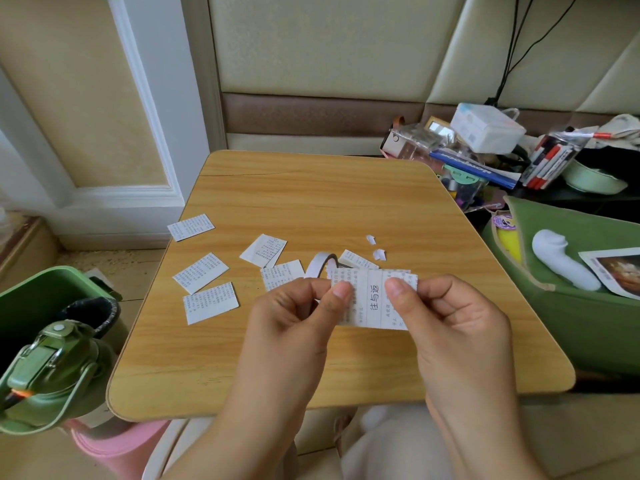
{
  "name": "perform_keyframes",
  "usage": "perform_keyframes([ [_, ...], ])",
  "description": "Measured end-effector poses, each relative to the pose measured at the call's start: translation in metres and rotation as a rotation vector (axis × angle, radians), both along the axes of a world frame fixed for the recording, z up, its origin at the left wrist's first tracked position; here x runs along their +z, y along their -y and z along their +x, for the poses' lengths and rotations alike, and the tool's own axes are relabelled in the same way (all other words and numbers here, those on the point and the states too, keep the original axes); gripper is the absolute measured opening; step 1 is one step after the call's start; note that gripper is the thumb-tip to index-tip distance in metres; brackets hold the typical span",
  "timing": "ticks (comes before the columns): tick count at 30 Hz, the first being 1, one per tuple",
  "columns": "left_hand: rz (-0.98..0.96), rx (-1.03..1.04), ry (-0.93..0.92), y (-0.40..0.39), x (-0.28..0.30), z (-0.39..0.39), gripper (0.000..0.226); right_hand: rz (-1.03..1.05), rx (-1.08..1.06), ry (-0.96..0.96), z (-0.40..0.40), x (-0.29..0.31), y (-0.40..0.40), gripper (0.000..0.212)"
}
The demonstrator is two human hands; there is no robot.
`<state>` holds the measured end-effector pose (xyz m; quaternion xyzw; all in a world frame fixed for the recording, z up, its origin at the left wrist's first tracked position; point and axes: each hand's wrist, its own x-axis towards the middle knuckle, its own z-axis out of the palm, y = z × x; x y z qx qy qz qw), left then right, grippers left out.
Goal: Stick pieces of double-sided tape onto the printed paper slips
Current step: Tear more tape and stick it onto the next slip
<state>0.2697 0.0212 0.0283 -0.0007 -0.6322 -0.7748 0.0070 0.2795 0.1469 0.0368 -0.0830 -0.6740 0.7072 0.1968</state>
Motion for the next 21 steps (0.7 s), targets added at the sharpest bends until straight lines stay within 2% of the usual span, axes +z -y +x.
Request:
perform_keyframes([
  [10,-0.062,0.057,-0.025,-0.0012,0.0082,0.0033,0.033,-0.008,-0.015,0.005,0.001,0.0037,0.0022,0.017],
  [21,-0.039,0.098,-0.019,-0.0033,0.01,0.0046,0.028,0.02,-0.046,0.017,0.0035,0.0057,0.0037,0.027],
])
